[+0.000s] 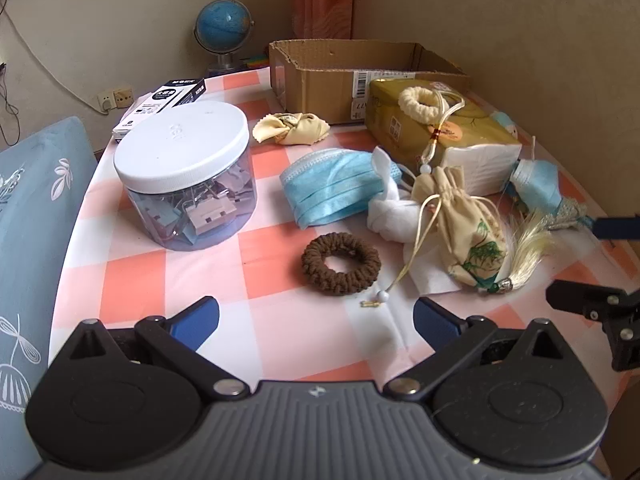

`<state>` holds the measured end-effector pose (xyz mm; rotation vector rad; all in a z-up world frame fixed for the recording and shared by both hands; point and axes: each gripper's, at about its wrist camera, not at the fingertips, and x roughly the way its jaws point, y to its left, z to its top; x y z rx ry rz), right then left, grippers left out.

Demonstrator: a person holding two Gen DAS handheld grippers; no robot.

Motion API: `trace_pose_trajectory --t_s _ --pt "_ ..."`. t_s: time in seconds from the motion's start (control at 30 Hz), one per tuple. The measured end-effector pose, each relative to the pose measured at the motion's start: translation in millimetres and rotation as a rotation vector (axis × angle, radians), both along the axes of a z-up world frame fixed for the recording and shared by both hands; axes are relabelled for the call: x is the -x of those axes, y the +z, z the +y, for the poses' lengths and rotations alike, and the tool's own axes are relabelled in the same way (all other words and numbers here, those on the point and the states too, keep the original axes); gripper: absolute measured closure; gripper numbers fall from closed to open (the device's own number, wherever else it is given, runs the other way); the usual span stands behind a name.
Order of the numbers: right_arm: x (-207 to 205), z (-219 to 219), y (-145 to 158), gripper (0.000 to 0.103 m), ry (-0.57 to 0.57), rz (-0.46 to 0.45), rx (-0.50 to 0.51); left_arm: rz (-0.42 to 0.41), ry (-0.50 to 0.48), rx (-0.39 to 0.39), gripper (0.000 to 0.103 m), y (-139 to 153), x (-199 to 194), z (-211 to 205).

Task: Organize soft objects
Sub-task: 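Move the right tool toward the cream drawstring pouch while the left tool approaches the brown scrunchie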

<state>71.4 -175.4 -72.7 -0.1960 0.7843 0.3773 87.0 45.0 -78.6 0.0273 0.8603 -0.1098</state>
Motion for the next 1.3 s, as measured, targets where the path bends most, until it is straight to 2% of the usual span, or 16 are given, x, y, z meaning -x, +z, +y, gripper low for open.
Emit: trace_pose_trajectory --t_s 0.17,0.33,0.5,0.67,0.83,1.03,1.3 --pt "-9.9 15.0 0.4 0.001 0.058 -0.018 -0.018 0.007 -0.010 -0.006 0.000 -1.7 -0.7 8.1" --pt "-22.5 31.2 0.7 0.018 0.111 -0.019 -0.015 -0.007 -0.027 -0.033 0.000 -0.9 0.1 13.8" --pt "-31.3 43.1 -0.5 0.027 0.144 -0.018 -0.012 -0.004 -0.039 -0.014 0.000 -1.2 -1.5 18.3" --pt "-34.1 48.4 -4.2 0.031 0.168 -0.003 -0.021 -0.013 -0.046 -0.016 0.000 -0.8 -1.1 17.2" --pt "-34.1 49.7 -6.6 0.052 0.190 0.028 -0.037 -0.025 -0.053 -0.008 0.000 1.1 0.5 16.3" --pt "-22.5 40.6 -2.3 0.053 0.172 0.017 -0.027 -0.041 -0.067 -0.023 0.000 4.4 3.1 11.7" --pt "6.6 5.5 2.3 0.052 0.130 0.017 0.025 -0.054 -0.091 -0.031 0.001 5.3 1.2 1.5"
